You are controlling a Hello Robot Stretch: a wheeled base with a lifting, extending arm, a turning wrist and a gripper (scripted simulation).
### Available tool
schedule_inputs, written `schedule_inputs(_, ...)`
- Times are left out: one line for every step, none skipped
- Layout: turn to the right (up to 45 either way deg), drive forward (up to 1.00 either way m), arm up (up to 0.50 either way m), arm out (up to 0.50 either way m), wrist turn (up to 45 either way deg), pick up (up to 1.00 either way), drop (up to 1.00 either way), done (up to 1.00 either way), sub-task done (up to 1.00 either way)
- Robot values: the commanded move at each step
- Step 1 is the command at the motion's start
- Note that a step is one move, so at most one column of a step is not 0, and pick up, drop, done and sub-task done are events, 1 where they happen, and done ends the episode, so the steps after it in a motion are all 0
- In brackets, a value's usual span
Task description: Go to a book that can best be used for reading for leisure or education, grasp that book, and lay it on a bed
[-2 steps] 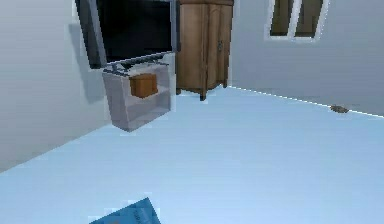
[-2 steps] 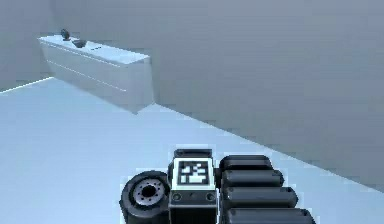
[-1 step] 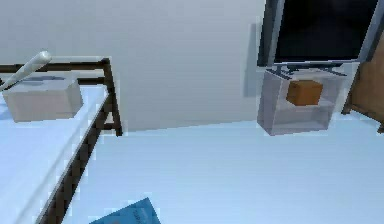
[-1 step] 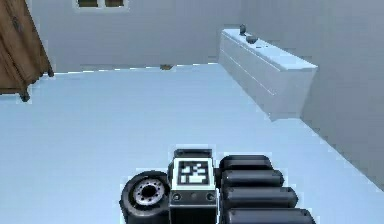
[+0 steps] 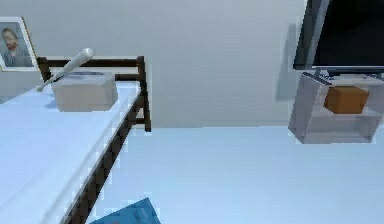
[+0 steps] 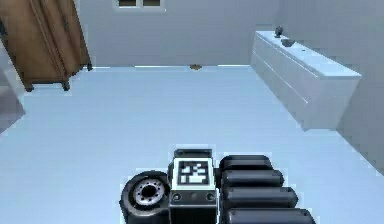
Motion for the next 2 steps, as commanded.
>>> schedule_inputs(0.0,1.0,0.0,0.0,0.0,0.0,0.0,0.0,0.0)
schedule_inputs(-6.0,0.0,0.0,0.0,0.0,0.0,0.0,0.0,0.0)
